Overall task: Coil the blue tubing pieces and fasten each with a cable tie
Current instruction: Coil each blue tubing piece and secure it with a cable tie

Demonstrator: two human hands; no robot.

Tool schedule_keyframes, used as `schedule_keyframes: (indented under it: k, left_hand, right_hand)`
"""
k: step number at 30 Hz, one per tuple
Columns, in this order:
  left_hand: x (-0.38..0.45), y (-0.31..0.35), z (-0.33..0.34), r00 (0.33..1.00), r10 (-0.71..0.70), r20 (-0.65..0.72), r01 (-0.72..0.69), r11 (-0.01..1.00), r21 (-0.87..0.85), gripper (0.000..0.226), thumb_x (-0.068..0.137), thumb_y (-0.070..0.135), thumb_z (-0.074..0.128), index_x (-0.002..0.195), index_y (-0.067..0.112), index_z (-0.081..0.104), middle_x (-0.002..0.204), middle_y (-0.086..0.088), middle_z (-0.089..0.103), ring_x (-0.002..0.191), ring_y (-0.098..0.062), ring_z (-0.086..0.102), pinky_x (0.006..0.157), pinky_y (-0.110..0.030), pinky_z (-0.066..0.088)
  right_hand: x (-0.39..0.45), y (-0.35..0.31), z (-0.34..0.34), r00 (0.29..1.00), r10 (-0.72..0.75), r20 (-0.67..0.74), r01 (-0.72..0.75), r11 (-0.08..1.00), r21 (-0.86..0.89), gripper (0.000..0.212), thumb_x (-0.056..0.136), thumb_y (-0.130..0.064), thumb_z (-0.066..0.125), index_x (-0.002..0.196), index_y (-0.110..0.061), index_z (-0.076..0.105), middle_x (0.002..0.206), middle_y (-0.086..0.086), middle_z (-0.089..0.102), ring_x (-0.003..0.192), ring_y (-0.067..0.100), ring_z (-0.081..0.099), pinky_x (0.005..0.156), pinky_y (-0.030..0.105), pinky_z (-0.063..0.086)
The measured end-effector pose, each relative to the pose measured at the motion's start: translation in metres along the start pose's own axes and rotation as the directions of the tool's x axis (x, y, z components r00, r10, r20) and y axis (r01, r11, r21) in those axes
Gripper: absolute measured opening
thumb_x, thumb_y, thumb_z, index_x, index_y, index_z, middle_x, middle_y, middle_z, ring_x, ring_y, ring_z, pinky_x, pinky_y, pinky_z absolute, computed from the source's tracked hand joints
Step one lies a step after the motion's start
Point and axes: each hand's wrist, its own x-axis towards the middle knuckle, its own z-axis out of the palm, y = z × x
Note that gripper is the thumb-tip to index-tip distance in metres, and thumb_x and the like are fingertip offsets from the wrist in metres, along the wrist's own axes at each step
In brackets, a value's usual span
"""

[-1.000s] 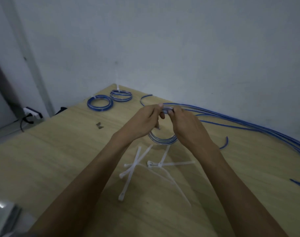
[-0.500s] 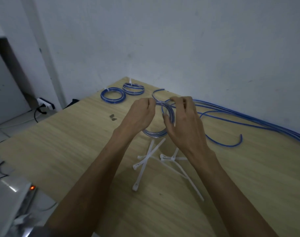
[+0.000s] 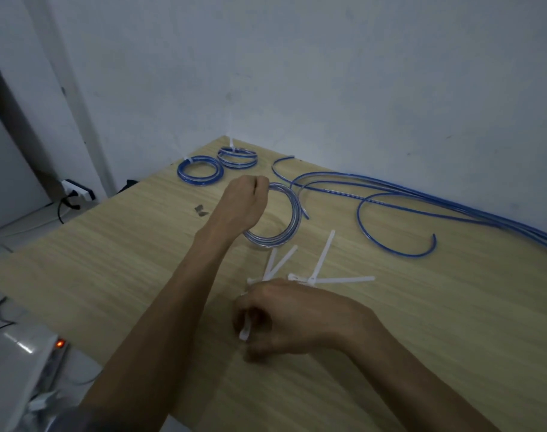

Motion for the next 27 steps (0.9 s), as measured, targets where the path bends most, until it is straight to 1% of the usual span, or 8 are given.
schedule_keyframes:
  k: [5,8,12,14,17,21,24,27]
  left_hand:
    - [0.0,0.0,0.002,0.994,-0.073,0.084,0.092,0.966,-0.242,0.035,0.097,0.026,0.035,0.065,0.016,0.039,0.054,0.002,0.033,0.047,-0.017,0.029,0.059,-0.039,0.035]
    - [0.0,0.002,0.0,0.981,-0.084,0.175,0.139,0.932,-0.333,0.038,0.103,0.026,0.032,0.067,0.016,0.042,0.053,0.006,0.033,0.046,-0.013,0.032,0.059,-0.034,0.039]
    - [0.001,0.005,-0.003,0.977,-0.084,0.197,0.161,0.894,-0.419,0.04,0.108,0.03,0.028,0.075,0.015,0.044,0.061,0.001,0.031,0.051,-0.013,0.03,0.05,-0.018,0.039]
    - [0.001,0.005,-0.004,0.977,-0.103,0.188,0.177,0.882,-0.438,0.039,0.109,0.032,0.027,0.08,0.014,0.045,0.062,0.0,0.031,0.051,-0.013,0.03,0.047,-0.013,0.04]
    - [0.003,0.004,-0.002,0.976,-0.139,0.169,0.206,0.846,-0.492,0.037,0.109,0.034,0.029,0.082,0.016,0.045,0.06,0.004,0.03,0.049,-0.012,0.031,0.053,-0.021,0.047]
    - [0.006,-0.003,-0.001,0.973,-0.198,0.121,0.232,0.829,-0.508,0.038,0.109,0.037,0.029,0.081,0.017,0.042,0.06,0.003,0.026,0.05,-0.012,0.026,0.053,-0.029,0.03]
    - [0.008,-0.007,-0.001,0.967,-0.219,0.127,0.253,0.808,-0.532,0.039,0.109,0.038,0.031,0.078,0.017,0.043,0.06,0.004,0.026,0.05,-0.012,0.024,0.053,-0.03,0.027]
    - [0.009,-0.005,0.001,0.961,-0.224,0.162,0.276,0.757,-0.592,0.038,0.109,0.037,0.033,0.078,0.017,0.044,0.059,0.005,0.026,0.05,-0.012,0.023,0.052,-0.029,0.026]
  right_hand:
    - [0.0,0.002,-0.009,0.996,-0.008,-0.089,0.011,1.0,0.024,0.01,0.093,-0.022,0.065,0.101,-0.022,0.071,0.088,-0.007,0.067,0.079,0.005,0.059,0.074,0.033,0.053]
    - [-0.012,0.001,-0.035,0.972,-0.016,-0.234,0.031,0.998,0.059,0.011,0.096,-0.026,0.066,0.102,-0.023,0.074,0.086,-0.01,0.068,0.076,0.004,0.06,0.071,0.026,0.05]
    - [-0.038,0.006,-0.072,0.855,0.053,-0.516,0.045,0.984,0.174,0.009,0.096,-0.026,0.068,0.1,-0.024,0.076,0.073,-0.009,0.068,0.068,0.01,0.063,0.063,0.015,0.043]
    - [-0.047,0.008,-0.083,0.805,0.082,-0.587,0.059,0.975,0.216,0.01,0.096,-0.024,0.068,0.102,-0.024,0.076,0.07,-0.008,0.07,0.066,0.009,0.065,0.061,0.014,0.042]
    - [-0.055,0.01,-0.09,0.775,0.13,-0.619,0.127,0.927,0.353,0.011,0.097,-0.018,0.066,0.103,-0.016,0.075,0.069,-0.003,0.07,0.059,0.003,0.062,0.06,0.017,0.044]
    - [-0.061,0.01,-0.097,0.707,0.14,-0.694,0.236,0.878,0.417,0.012,0.098,-0.013,0.063,0.102,-0.011,0.075,0.068,0.003,0.069,0.057,0.008,0.057,0.058,0.024,0.048]
    - [-0.06,0.01,-0.098,0.626,0.139,-0.767,0.271,0.884,0.382,0.012,0.099,-0.011,0.063,0.102,-0.011,0.074,0.07,0.001,0.068,0.057,0.003,0.058,0.059,0.02,0.048]
    - [-0.054,0.015,-0.095,0.588,0.146,-0.796,0.288,0.881,0.375,0.012,0.099,-0.012,0.062,0.106,-0.014,0.072,0.079,0.003,0.072,0.058,0.011,0.06,0.06,0.024,0.051]
